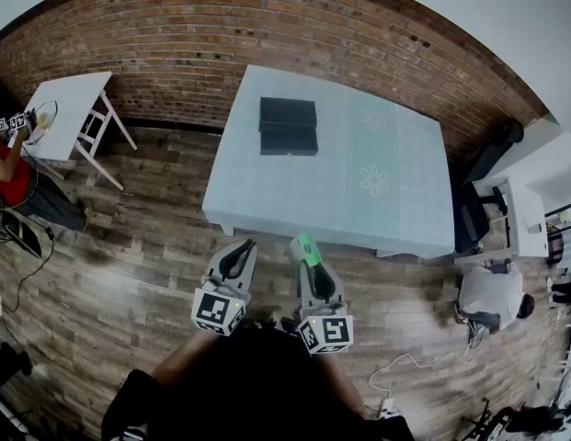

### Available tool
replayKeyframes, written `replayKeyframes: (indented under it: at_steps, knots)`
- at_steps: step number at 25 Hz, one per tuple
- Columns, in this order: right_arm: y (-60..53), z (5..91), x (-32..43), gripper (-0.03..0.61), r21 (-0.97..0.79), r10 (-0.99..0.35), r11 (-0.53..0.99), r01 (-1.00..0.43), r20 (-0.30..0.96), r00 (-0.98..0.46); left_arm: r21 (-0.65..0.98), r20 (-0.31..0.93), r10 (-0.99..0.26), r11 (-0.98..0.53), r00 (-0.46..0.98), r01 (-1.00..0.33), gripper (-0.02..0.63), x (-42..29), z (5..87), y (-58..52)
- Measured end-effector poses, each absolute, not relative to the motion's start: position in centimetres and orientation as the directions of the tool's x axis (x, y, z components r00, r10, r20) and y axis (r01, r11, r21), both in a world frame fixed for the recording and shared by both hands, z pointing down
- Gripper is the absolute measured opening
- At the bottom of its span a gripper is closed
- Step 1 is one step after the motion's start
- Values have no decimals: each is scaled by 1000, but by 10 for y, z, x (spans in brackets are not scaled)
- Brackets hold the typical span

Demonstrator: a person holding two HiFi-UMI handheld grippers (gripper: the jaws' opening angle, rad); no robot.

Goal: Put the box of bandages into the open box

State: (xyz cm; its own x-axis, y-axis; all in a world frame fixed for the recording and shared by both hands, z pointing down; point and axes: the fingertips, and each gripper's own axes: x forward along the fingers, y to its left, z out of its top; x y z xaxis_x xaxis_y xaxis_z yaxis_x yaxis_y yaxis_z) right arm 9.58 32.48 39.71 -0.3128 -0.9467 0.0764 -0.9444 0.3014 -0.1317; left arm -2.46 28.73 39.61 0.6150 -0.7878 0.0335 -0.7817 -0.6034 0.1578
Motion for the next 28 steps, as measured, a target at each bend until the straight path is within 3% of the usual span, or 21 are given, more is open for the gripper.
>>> replayKeyframes:
  at_steps: [28]
  knots:
    - [338,397,149,109,-180,-926,364,-914,38,-377,117,44,-829,-551,558,-827,49,27,392,297]
